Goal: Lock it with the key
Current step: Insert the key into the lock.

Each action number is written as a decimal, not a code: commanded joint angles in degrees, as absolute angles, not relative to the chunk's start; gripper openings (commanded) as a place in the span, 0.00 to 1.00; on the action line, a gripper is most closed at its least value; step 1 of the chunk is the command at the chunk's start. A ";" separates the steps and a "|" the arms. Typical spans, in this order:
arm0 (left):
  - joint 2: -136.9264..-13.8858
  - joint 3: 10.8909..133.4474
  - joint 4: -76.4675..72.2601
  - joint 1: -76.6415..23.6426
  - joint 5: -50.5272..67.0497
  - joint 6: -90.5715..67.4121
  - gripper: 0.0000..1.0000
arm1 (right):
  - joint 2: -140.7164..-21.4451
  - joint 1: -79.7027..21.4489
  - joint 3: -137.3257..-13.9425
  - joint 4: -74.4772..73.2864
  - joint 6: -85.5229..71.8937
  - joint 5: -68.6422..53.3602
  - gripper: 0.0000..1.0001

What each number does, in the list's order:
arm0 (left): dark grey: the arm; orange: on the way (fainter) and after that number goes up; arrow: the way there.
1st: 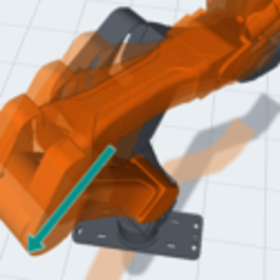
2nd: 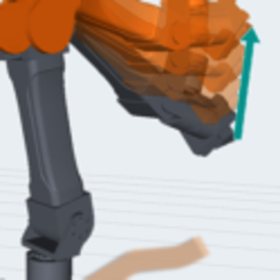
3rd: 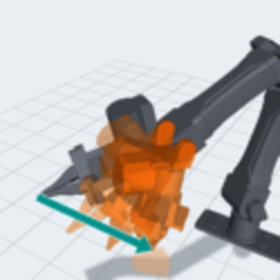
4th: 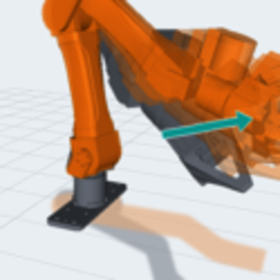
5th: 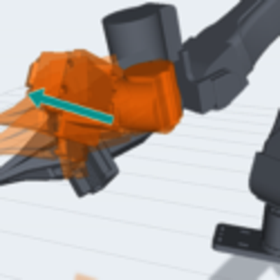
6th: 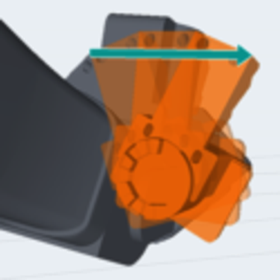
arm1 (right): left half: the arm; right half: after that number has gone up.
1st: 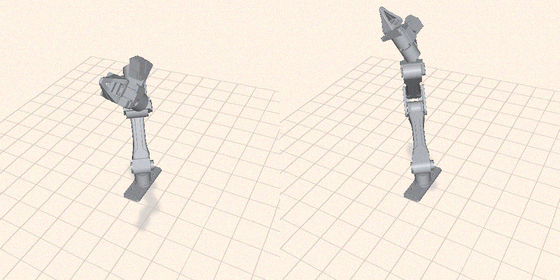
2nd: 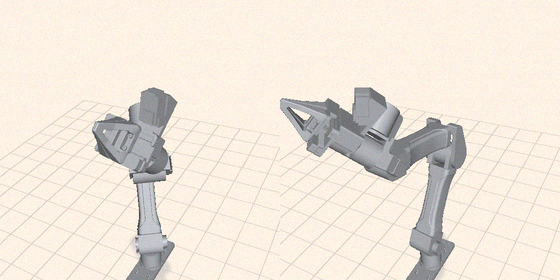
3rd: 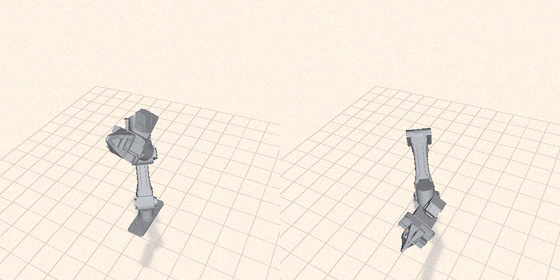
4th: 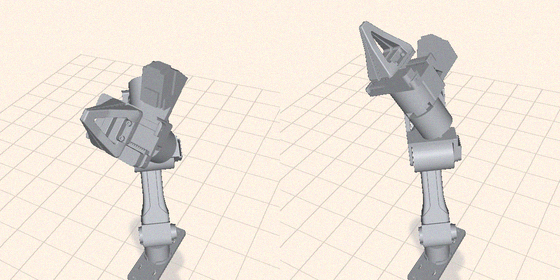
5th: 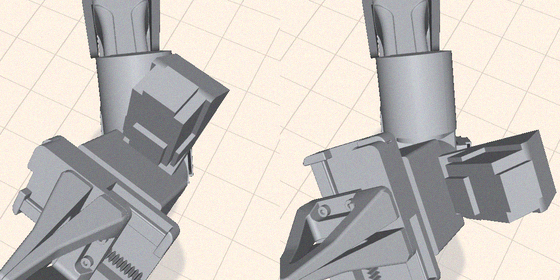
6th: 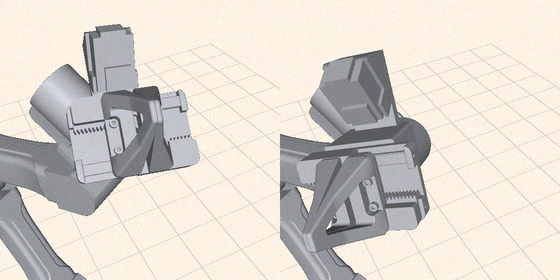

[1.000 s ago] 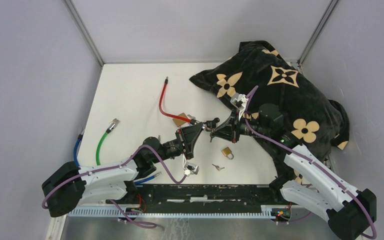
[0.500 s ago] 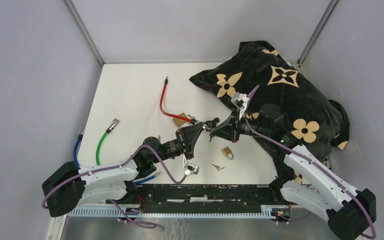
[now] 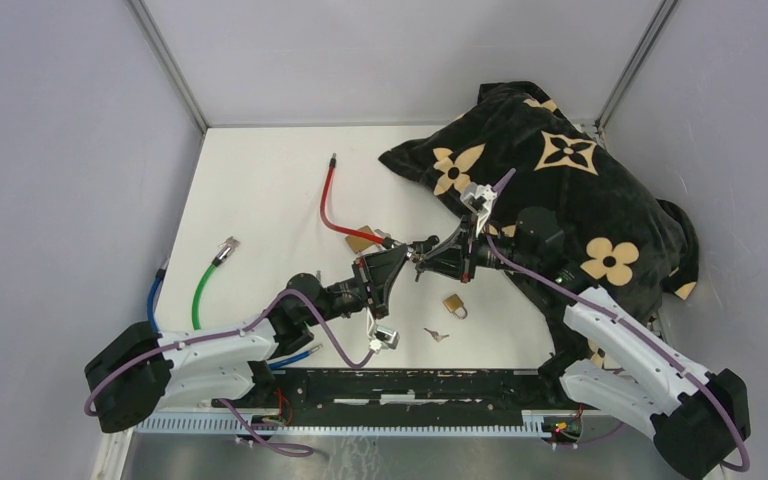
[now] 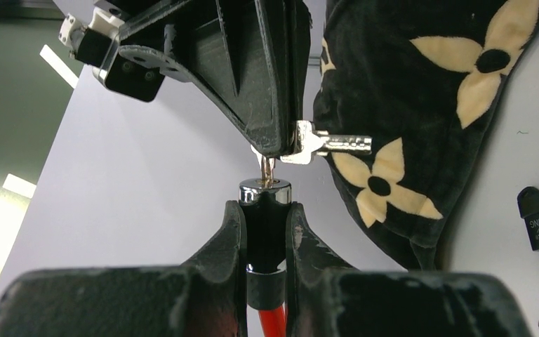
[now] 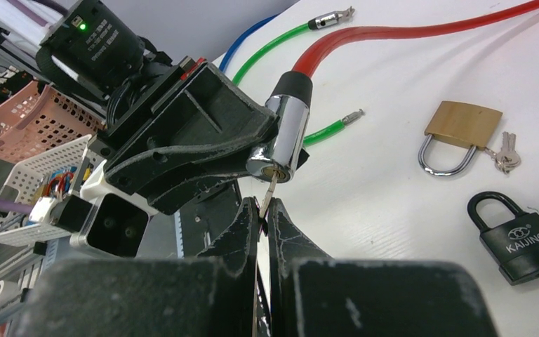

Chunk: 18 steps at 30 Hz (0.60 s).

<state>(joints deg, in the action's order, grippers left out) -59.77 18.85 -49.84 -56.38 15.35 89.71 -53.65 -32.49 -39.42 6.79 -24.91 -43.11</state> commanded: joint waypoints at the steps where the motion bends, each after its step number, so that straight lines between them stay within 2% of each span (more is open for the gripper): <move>1: -60.55 21.86 -53.66 -57.80 19.96 92.96 0.02 | -56.42 -32.93 -43.01 11.34 -26.32 -40.40 0.00; 18: -61.53 22.80 -51.94 -60.02 23.08 91.61 0.02 | -63.43 -36.33 -49.98 14.85 -24.73 -37.16 0.00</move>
<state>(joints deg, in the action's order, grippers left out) -60.49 19.31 -51.13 -56.49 8.73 89.82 -61.36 -33.78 -45.84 6.72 -24.75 -40.66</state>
